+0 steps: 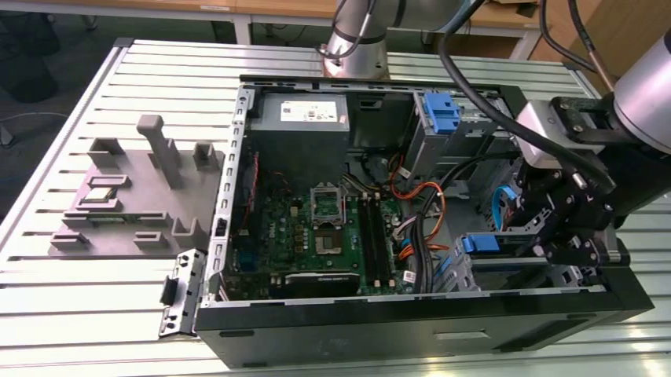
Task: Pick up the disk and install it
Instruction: 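Insert the disk into the insertion slot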
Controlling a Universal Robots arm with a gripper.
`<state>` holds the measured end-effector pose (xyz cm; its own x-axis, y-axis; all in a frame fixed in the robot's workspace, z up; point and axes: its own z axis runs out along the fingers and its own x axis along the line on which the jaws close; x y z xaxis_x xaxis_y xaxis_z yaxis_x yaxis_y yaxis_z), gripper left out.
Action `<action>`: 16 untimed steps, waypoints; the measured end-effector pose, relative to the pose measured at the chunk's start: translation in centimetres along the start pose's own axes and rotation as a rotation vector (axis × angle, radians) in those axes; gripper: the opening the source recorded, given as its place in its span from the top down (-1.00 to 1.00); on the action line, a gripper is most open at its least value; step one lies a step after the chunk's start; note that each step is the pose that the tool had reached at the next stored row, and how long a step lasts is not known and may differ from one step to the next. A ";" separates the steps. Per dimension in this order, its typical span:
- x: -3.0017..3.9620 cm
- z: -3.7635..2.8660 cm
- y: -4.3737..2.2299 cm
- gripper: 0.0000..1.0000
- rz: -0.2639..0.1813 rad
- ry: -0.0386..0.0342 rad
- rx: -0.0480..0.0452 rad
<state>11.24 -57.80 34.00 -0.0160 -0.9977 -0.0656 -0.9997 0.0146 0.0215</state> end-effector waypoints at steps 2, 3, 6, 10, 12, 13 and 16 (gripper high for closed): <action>0.01 0.09 0.14 0.15 -0.003 -0.0014 0.0105; 0.01 0.09 0.18 0.15 -0.003 -0.0014 0.0124; 0.00 -0.05 0.19 0.15 -0.003 -0.0014 0.0125; -0.04 -0.71 0.20 0.15 -0.003 -0.0017 0.0125; -0.04 -0.69 0.25 0.15 -0.003 -0.0020 0.0131; -0.04 -0.66 0.33 0.15 -0.003 -0.0019 0.0144; -0.03 -0.62 0.48 0.15 -0.003 -0.0017 0.0170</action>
<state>10.77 -57.81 34.64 -0.0126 -0.9977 -0.0673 -0.9999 0.0123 0.0043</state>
